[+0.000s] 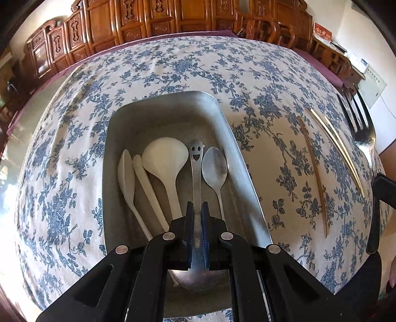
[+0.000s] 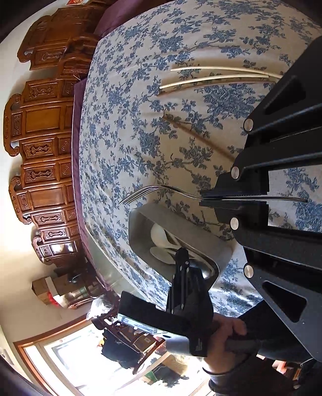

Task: Organize utensils
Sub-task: 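Open the left tool to release the smiley-face spoon into the tray, then lower the metal fork into the tray and open the right tool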

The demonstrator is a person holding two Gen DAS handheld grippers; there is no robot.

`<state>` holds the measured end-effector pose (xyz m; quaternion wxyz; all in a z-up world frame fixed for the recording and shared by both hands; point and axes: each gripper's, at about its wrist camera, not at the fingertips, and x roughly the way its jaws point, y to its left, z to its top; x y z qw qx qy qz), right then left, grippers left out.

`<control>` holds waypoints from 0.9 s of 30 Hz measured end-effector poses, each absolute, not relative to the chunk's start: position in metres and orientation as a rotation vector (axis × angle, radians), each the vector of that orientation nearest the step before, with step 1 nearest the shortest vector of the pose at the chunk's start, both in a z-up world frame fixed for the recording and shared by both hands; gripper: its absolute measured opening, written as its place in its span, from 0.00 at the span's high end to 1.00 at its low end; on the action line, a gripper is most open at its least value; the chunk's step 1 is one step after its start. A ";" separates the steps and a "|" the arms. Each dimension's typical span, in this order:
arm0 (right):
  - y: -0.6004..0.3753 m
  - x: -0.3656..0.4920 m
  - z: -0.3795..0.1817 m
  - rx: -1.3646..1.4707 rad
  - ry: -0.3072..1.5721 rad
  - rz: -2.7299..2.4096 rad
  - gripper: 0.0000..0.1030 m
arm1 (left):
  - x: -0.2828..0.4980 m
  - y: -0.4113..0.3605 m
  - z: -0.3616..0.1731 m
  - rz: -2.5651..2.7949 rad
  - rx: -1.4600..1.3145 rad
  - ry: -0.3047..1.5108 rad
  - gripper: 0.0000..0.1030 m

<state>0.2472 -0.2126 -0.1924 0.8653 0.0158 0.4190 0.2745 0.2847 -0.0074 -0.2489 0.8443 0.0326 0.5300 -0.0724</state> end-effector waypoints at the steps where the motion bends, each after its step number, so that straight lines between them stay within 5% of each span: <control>1: -0.211 0.247 -0.192 0.031 0.878 0.575 0.97 | 0.285 -0.006 -0.248 -0.155 0.061 1.119 0.95; 27: -0.080 0.268 -0.179 -0.039 0.891 0.648 0.97 | 0.230 0.108 -0.172 -0.106 0.008 0.940 0.89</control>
